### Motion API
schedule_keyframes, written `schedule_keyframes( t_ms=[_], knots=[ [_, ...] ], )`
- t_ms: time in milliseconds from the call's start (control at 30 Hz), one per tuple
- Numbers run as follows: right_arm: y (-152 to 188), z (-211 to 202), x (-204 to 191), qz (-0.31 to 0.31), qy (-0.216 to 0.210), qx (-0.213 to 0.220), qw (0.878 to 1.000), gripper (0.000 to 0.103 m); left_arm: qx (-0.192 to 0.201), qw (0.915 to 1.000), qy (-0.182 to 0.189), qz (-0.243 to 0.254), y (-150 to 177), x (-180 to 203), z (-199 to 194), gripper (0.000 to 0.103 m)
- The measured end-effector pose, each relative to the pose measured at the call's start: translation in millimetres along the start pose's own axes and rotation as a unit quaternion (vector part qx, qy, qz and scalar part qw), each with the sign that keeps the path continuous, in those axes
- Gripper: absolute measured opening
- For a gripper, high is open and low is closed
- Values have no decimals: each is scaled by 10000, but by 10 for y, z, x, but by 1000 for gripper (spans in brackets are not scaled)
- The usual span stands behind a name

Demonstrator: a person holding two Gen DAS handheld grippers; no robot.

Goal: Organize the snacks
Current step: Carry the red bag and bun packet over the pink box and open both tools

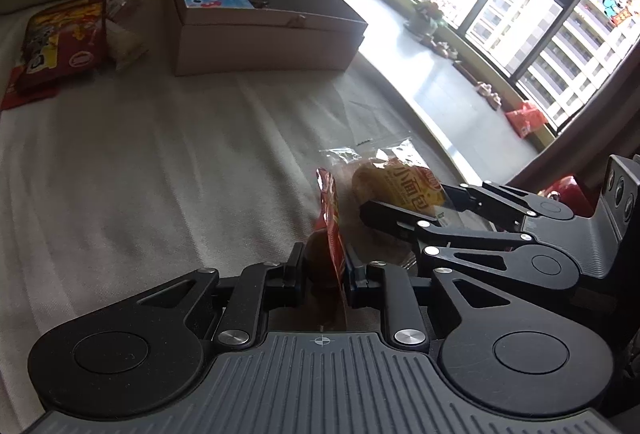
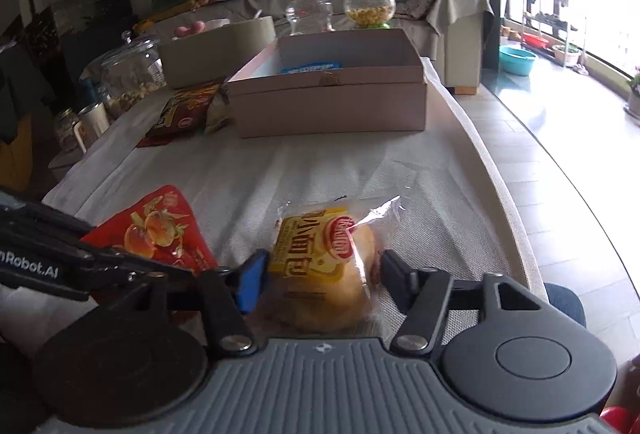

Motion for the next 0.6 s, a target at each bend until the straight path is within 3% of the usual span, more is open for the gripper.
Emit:
schedule_keyframes(
  t_ms=[133,367,467,600],
  knots=[
    [-312,-136,43,-77,4,290,9995,55,207,9997,77,140,-217,3,-98,22],
    [-1489,-242,219,-189,219,1282,9913,55,1426,9870,-225,702,-1375,3,-370,22],
    [-1881,9,332,-67,305,1309,9909,55,1587,9856,-171,556,-1744,-117,-278,22],
    [-2166,472,479,234,281,1031,9940,55,1491,9885,-93,247,-2029,-317,-25,22]
  ],
)
Point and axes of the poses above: each gripper's, at about its wrist camera, not at the fingertips, and z roughly the way its jaws point, x to its right, y to its underside, the point moved 4 cm from there along z, roughly the way its jaws point, and after that the axes turned 1 degree about z, right-handed, at the moved point
